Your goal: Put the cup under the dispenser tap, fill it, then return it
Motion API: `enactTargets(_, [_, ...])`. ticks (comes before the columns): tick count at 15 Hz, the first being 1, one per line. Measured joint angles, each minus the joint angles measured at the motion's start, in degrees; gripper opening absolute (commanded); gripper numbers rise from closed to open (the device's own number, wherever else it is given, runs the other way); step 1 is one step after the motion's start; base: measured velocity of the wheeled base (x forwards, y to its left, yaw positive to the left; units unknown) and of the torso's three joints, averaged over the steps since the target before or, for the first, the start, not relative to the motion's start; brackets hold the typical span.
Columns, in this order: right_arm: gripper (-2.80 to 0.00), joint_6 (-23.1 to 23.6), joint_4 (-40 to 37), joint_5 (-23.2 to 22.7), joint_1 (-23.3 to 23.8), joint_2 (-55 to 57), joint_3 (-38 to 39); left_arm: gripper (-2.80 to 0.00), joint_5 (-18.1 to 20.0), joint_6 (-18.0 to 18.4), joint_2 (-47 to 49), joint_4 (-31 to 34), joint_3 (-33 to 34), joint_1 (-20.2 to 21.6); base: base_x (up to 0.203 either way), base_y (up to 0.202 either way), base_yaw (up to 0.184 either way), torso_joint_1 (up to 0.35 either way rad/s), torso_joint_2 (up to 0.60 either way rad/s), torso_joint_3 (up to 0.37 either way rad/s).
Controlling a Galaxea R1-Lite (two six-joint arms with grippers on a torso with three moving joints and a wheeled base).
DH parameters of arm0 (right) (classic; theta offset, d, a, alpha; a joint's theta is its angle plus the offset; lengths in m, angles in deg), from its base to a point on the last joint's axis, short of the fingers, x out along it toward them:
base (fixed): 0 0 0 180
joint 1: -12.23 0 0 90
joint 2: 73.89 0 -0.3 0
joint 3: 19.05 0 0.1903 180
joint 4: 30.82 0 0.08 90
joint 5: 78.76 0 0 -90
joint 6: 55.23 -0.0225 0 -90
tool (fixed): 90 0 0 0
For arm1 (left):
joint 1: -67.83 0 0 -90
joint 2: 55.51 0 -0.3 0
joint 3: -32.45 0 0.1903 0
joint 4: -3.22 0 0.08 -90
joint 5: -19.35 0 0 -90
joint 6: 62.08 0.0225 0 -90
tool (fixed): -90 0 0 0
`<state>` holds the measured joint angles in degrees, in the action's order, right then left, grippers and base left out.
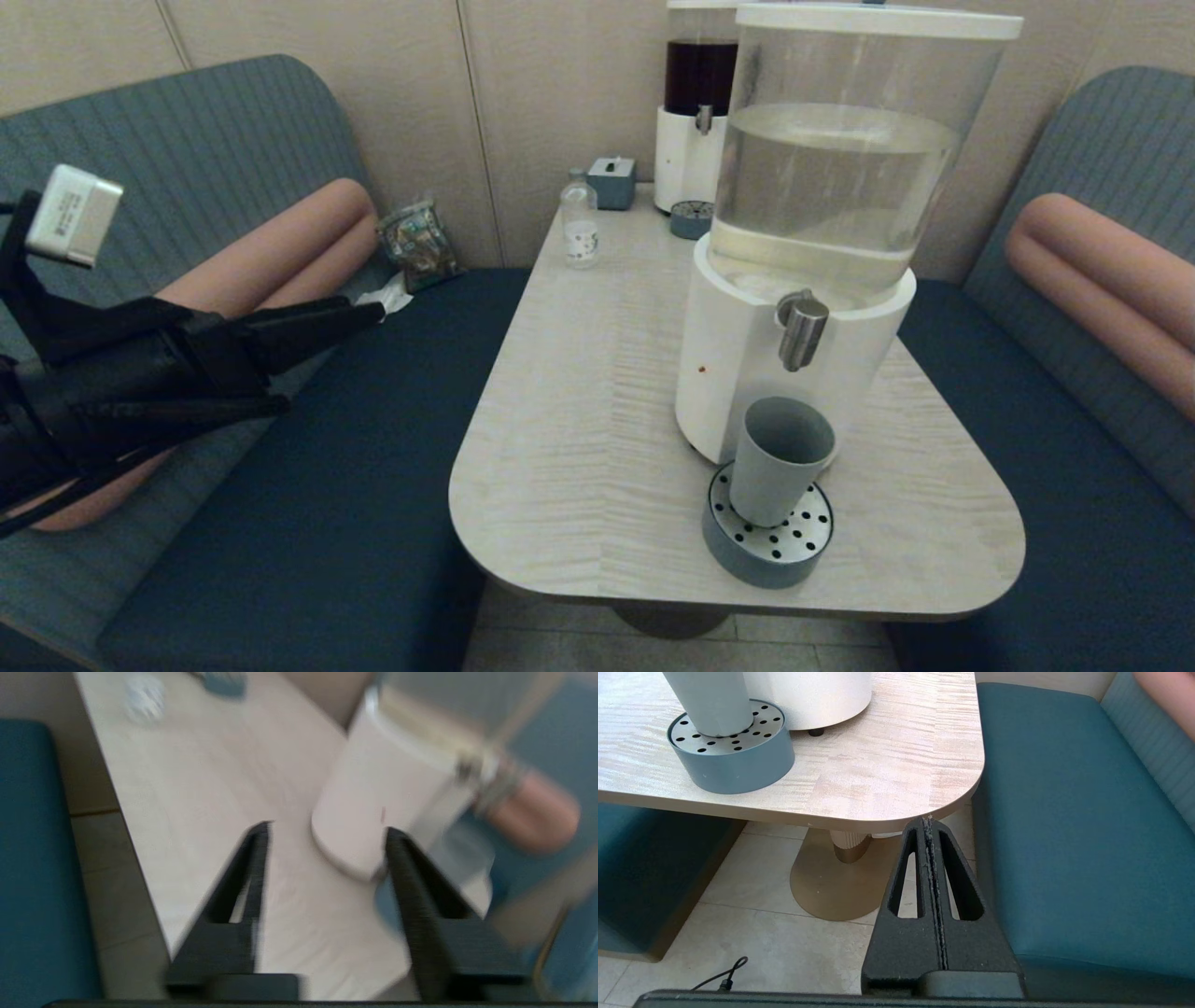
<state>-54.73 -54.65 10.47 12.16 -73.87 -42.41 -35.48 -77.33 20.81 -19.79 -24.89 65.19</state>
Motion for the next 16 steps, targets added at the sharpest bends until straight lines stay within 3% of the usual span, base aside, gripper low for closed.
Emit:
enactTargets(3, [-2.8, -0.01, 0.02, 0.0, 0.0, 0.0, 0.0, 0.0, 5.44, 11.48, 2.18, -0.25, 3.28, -0.78, 0.0, 0.0, 0.0, 0.0, 0.0, 0.0])
enactTargets(5, [-2.8, 0.01, 0.02, 0.02, 0.0, 0.0, 0.0, 0.0, 8.03, 15.93, 4.64, -3.67, 4.1, -5.02, 0.0, 0.0, 0.0, 0.0, 0.0, 0.0])
enactTargets(8, [-2.8, 0.01, 0.02, -0.05, 0.02, 0.0, 0.0, 0.0, 8.62, 18.94, 13.52, -18.67, 3.61, -9.47, 0.0, 0.0, 0.0, 0.0, 0.0, 0.0])
enactTargets(11, [-2.8, 0.01, 0.04, -0.01, 0.0, 0.0, 0.0, 0.0, 6.44, 19.8, 23.12, -34.43, 2.98, -11.9, 0.0, 0.0, 0.0, 0.0, 0.0, 0.0])
enactTargets(12, [-2.8, 0.03, 0.02, 0.0, 0.0, 0.0, 0.0, 0.0, 5.34, 19.87, 24.91, -37.13, 2.3, -12.55, 0.0, 0.0, 0.0, 0.0, 0.0, 0.0])
enactTargets(16, [-2.8, 0.02, 0.02, 0.0, 0.0, 0.0, 0.0, 0.0, 2.06, 19.84, 27.04, -37.79, 1.37, -13.23, 0.0, 0.0, 0.0, 0.0, 0.0, 0.0])
